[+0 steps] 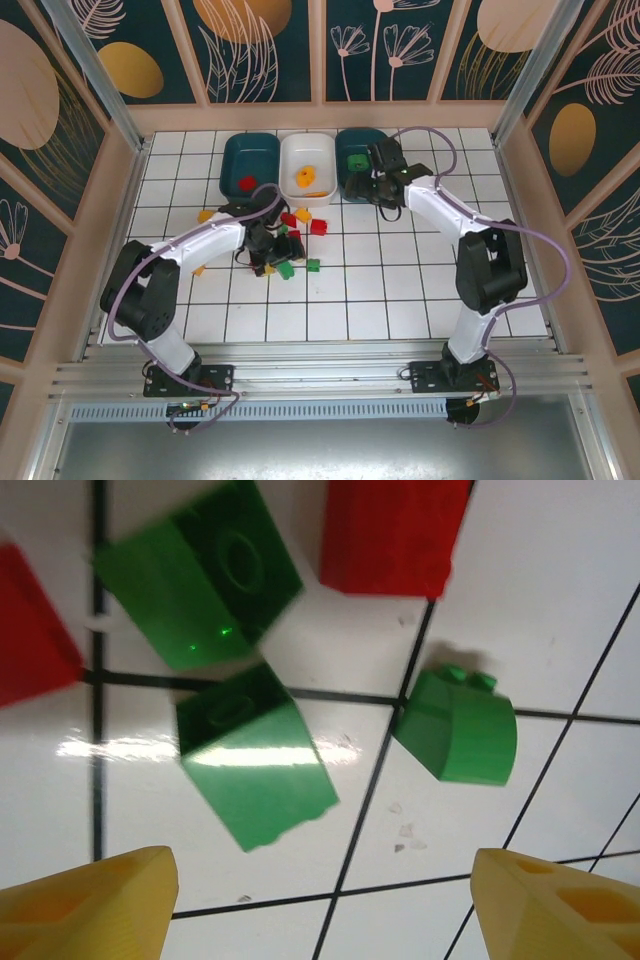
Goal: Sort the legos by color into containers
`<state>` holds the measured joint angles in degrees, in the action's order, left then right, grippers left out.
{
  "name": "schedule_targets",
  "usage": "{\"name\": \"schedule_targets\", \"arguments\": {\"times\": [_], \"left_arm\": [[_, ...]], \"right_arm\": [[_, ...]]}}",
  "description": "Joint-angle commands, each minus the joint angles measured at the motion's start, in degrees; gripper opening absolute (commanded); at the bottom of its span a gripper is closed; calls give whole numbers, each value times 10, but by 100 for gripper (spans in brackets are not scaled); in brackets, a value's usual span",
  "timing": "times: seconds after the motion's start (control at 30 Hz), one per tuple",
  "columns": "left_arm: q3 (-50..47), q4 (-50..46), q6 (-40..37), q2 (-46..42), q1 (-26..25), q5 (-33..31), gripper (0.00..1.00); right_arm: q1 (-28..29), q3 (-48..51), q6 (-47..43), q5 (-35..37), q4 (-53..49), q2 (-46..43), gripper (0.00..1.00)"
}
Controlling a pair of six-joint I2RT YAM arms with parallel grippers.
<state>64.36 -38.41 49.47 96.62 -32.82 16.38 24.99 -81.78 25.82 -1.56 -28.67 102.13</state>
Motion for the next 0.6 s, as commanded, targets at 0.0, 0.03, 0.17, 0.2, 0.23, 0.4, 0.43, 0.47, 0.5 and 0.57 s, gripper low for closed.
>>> {"name": "schedule_targets", "arguments": {"times": [0.0,0.03,0.17,0.2,0.23,0.4,0.43,0.47,0.5,0.57], "left_arm": [[1,7,44,12,-18,-27,78],[-7,17,54,28,-17,-37,77],[-13,37,69,42,-18,-70,74],[-10,40,69,45,-18,-78,72],[-5,41,67,51,-18,-84,71],[9,50,51,88,-18,-89,60],[12,50,47,93,-18,-94,53],[14,49,43,98,-18,-95,49],[17,47,39,102,-17,-93,44],[17,46,33,96,-18,-90,36]], "right_arm": [[-4,33,-7,11,21,-53,78],[-6,45,-6,10,23,-63,78],[-9,75,-8,13,21,-98,77],[-10,81,-9,14,20,-107,77],[-11,88,-10,16,21,-115,77],[-14,113,-10,19,22,-140,77],[-14,116,-10,19,22,-145,77],[-14,118,-10,20,21,-148,76],[-14,120,-10,22,21,-152,76],[-14,123,-10,22,20,-159,76]]}}
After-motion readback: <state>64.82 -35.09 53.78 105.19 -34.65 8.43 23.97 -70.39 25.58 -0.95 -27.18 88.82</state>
